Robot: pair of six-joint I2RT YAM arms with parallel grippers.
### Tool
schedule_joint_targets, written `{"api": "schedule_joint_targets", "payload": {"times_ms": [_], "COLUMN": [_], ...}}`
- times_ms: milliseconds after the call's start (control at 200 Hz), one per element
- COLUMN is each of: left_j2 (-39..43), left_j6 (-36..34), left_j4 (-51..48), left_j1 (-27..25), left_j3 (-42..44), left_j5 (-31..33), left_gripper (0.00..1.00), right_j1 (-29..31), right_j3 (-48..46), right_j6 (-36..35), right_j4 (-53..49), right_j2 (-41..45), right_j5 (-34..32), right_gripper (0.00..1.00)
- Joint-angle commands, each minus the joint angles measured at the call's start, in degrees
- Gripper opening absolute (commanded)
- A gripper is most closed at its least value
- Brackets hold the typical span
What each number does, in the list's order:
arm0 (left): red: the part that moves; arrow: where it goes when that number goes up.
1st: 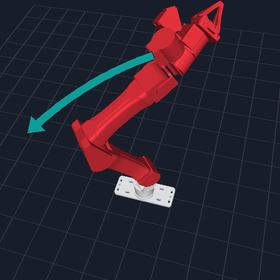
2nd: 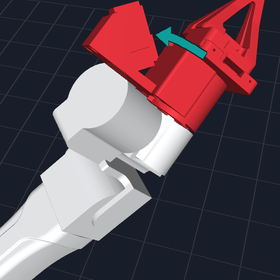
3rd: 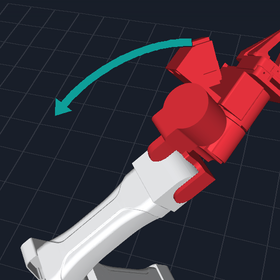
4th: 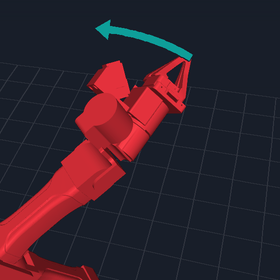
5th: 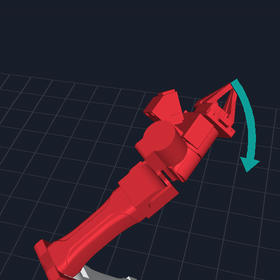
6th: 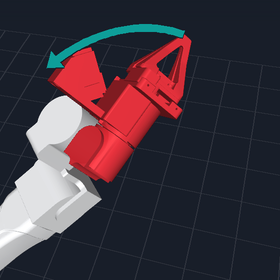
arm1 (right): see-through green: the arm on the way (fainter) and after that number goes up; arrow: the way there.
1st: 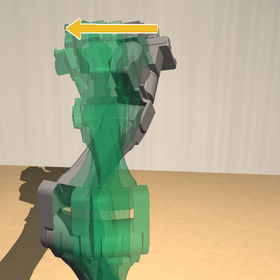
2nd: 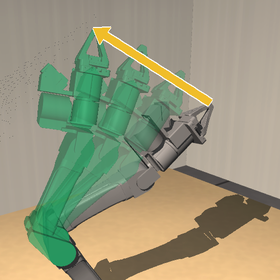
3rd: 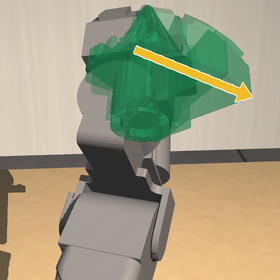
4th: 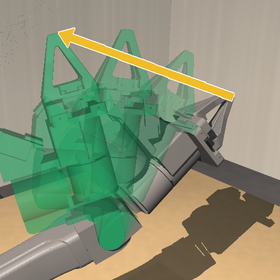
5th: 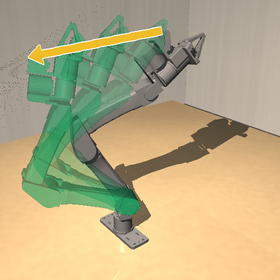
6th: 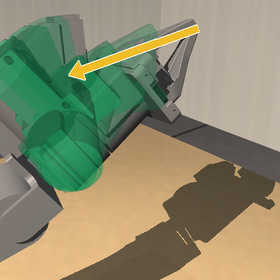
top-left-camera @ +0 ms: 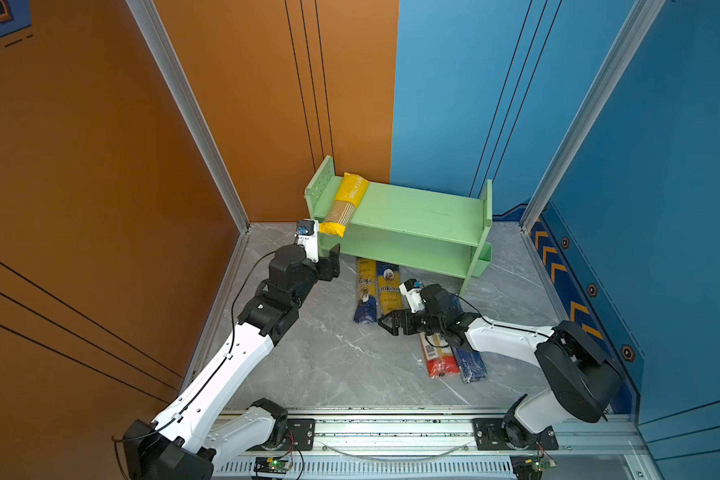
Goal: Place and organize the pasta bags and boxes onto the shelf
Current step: 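Move the left gripper down toward the ankara packs on the floor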
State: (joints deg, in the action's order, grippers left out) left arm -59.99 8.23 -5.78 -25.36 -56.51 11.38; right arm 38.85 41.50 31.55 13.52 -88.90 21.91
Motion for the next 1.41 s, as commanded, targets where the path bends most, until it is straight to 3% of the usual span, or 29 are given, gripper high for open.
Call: {"api": "schedule_joint_targets", "payload": {"times_ms": [0, 436, 696, 791, 1151, 1207, 1232, 1402], "left_j2": [1.63, 3.12, 1.61, 0.81, -5.61, -6.88, -7.40, -10.35], "left_j6": [2.02, 8.56, 16.14, 18.58, 23.05, 24.21, 24.64, 27.30], "left_j4": [-1.64, -2.23, -1.31, 0.61, 5.69, 6.70, 7.13, 9.12], "left_j1": [-1.86, -11.95, -15.86, -16.62, -17.42, -17.47, -17.50, -17.68], "left_j3": [2.77, 12.65, 18.61, 20.70, 22.37, 22.74, 22.85, 23.49], "left_j5": [1.17, 3.81, 7.30, 7.94, 7.24, 6.88, 6.98, 7.50], "left_gripper": [0.80, 0.80, 0.81, 0.91, 0.91, 0.93, 1.00, 0.98], "right_j1": [0.00, 0.17, 0.17, 0.17, -0.08, -0.18, -0.18, -0.48], "right_j3": [0.09, -0.82, -1.07, -1.15, -1.86, -1.94, -2.04, -2.30], "right_j6": [-0.62, -1.40, -1.88, -1.94, -2.03, -2.02, -2.02, -2.11], "right_j4": [-2.03, -5.95, -7.34, -7.59, -7.89, -7.94, -7.98, -8.24], "right_j2": [0.86, 4.34, 5.14, 5.10, 5.79, 5.99, 6.02, 6.45], "right_j5": [-0.11, -3.66, -5.90, -6.05, -6.66, -6.72, -6.77, -6.78], "right_gripper": [1.00, 1.00, 1.00, 1.00, 1.00, 1.00, 1.00, 1.00]}}
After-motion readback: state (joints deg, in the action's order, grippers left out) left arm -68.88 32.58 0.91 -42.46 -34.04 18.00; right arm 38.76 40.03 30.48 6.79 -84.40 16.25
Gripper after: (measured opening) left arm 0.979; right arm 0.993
